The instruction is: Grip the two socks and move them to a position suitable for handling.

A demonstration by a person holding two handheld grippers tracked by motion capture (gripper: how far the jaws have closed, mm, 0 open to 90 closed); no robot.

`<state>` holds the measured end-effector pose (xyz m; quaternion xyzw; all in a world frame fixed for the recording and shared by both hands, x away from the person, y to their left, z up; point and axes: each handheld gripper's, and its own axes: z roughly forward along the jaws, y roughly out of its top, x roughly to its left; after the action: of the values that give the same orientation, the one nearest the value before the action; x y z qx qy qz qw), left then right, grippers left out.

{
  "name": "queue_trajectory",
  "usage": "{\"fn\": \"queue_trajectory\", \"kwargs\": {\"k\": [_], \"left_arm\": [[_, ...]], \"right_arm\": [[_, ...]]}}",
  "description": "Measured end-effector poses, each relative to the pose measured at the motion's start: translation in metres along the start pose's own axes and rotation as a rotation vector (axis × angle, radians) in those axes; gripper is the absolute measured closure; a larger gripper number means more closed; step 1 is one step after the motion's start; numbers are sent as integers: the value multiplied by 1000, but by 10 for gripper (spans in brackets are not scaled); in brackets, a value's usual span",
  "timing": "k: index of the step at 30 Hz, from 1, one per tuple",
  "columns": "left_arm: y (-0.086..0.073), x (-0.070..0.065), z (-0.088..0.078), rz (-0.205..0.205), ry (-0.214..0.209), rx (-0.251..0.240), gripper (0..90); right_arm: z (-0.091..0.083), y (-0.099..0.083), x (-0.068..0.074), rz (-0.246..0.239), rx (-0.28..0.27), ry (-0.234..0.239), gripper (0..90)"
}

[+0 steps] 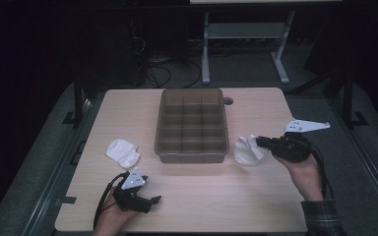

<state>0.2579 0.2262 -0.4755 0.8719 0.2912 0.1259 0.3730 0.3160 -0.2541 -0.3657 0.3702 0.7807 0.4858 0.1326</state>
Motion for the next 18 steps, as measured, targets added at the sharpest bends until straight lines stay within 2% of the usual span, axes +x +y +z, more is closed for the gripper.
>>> {"fn": "queue_trajectory", "kwargs": {"k": [18], "left_arm": [[0, 0, 0, -1, -1, -2, 131]], "right_arm": [[5, -2, 21, -27, 10, 74, 869]]}}
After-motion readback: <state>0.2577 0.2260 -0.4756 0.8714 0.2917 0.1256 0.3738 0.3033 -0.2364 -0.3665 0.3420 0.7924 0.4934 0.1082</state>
